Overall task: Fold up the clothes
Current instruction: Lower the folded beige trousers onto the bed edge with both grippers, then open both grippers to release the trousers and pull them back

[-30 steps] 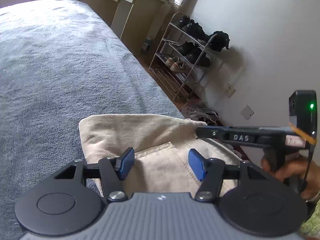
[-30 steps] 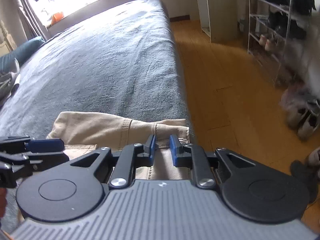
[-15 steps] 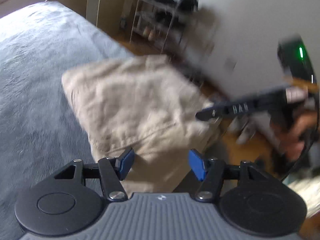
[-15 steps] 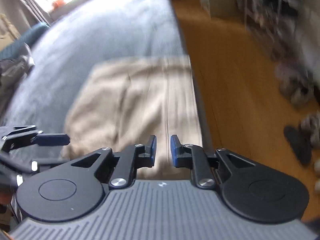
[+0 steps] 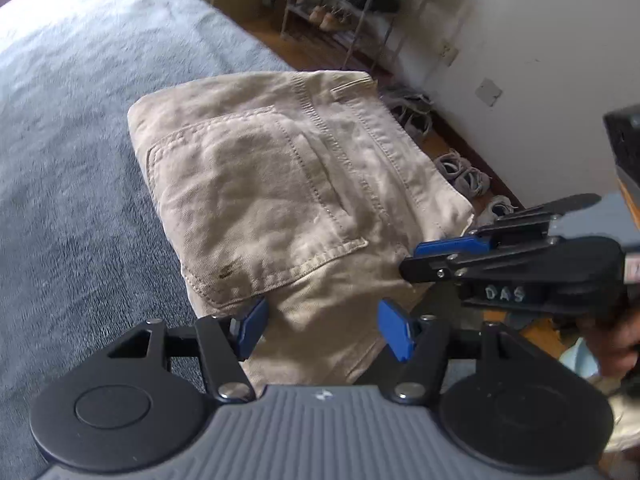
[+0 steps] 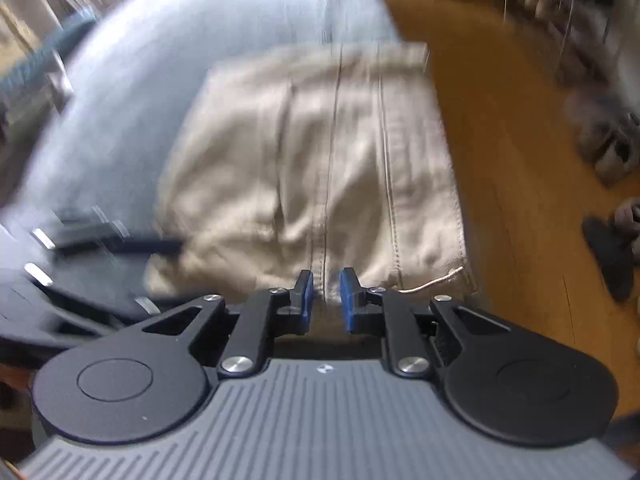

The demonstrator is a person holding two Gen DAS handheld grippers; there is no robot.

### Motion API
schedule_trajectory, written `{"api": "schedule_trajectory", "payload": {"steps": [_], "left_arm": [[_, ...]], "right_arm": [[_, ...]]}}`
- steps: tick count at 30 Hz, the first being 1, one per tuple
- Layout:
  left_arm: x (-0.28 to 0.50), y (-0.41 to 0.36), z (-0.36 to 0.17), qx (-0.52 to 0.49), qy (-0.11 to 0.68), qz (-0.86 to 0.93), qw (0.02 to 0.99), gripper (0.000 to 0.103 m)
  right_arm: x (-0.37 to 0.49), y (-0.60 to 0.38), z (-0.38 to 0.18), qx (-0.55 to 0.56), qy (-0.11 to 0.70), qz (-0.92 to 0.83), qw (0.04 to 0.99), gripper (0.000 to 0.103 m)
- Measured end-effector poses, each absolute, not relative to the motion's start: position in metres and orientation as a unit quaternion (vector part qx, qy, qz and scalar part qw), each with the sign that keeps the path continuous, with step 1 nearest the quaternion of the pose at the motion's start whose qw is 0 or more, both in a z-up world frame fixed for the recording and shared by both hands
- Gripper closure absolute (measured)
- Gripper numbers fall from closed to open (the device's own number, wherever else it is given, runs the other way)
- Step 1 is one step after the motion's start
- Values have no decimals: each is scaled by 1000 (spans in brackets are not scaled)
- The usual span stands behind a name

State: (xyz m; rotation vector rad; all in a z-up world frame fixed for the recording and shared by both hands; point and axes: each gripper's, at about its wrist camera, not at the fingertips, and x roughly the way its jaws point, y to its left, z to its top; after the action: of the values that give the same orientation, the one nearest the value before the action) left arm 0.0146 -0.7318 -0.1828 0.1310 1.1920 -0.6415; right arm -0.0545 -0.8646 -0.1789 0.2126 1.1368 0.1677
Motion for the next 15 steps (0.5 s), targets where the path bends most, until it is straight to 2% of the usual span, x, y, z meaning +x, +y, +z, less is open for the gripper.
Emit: {"api": "schedule_trajectory", "payload": {"steps": [2,7,9,13,15], "left_arm": [[20,-732,-180,58,566,-291,769,40],[31,-729,-179,39,595,-290,749,40],[32,-729,-179,45,598,-294,744,40],[32,-733,-181,64,603,-296,738,40],[32,-734,-180,68,607,-297,734,38]], "right_arm": [[-48,-858,-177,80,543,74,833,89],[-21,-862,-137,128,482,73,864,89],[-3,-862,-148,132,480,75,864,89],[24,-856,-201,129,547,98,821,92],[28,-853,-192,119,545,95,825,91]]}}
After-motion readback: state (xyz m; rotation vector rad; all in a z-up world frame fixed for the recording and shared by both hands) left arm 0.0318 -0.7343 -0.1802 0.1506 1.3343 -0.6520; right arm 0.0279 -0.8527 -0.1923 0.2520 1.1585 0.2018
